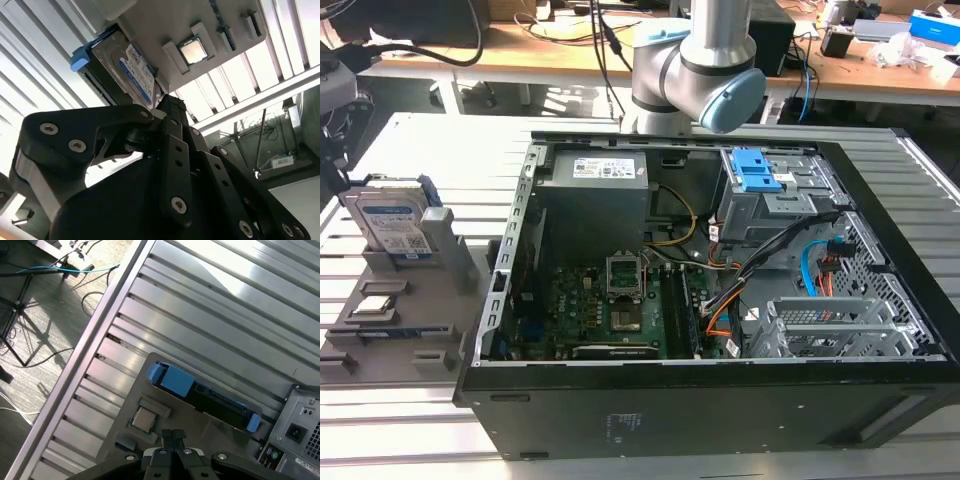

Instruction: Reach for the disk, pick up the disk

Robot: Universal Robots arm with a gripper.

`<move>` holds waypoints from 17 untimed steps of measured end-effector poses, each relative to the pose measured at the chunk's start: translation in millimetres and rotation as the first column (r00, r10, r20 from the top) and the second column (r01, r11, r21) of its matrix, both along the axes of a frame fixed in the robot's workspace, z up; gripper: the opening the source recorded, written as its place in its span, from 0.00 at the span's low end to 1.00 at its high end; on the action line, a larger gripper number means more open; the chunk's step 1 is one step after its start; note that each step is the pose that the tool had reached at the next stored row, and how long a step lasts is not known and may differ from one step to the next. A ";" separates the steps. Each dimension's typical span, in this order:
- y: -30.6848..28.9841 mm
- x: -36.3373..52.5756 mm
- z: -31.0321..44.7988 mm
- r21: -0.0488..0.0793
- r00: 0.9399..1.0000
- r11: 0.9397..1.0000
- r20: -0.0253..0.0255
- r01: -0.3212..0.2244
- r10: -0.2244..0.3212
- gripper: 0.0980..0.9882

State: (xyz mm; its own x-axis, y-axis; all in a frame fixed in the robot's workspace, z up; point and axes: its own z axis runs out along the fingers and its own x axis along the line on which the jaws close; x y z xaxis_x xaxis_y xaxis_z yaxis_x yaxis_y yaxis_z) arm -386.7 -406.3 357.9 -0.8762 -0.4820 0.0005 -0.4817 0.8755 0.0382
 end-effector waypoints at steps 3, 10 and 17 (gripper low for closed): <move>0.0 0.0 0.0 0.000 0.995 0.995 0.000 -0.099 0.099 0.01; 0.0 0.0 0.0 0.000 0.974 0.974 0.000 -0.228 0.228 0.01; 0.0 0.0 0.0 0.000 0.934 0.934 0.000 -0.357 0.357 0.01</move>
